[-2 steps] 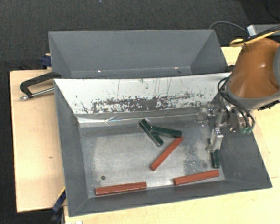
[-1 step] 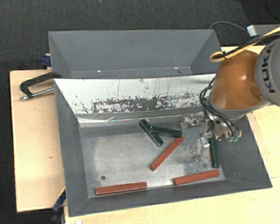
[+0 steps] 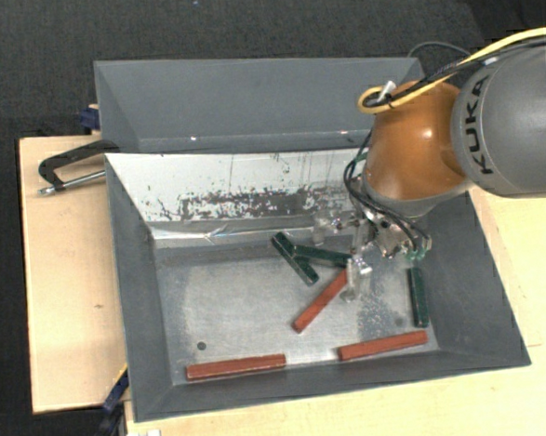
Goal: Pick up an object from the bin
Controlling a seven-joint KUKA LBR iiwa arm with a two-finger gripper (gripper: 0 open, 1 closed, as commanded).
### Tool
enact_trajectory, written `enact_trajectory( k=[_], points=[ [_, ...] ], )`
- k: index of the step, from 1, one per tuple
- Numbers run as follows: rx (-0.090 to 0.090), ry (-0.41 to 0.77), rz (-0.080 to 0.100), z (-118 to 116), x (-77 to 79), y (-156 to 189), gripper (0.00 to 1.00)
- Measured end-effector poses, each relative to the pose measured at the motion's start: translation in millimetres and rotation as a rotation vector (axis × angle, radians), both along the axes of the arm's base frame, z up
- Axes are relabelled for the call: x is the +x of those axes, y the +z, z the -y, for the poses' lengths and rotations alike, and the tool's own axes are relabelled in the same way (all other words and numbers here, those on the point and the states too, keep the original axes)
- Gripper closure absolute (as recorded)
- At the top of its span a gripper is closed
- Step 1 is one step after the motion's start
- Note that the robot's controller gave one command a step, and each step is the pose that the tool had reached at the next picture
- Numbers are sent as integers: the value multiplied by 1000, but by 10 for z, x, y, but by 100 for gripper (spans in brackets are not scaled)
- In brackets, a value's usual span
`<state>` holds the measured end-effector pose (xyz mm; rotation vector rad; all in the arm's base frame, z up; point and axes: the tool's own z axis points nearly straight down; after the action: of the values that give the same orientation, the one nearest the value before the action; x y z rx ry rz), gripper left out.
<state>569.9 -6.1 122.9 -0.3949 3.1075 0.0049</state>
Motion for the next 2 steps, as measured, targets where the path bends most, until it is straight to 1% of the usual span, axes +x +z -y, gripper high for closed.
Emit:
enact_trajectory(
  k=[1, 2],
  points=[
    [-3, -88, -1, -94, 184, -133, 0],
    [-1, -185, -9, -428, 185, -539, 0]
  ],
)
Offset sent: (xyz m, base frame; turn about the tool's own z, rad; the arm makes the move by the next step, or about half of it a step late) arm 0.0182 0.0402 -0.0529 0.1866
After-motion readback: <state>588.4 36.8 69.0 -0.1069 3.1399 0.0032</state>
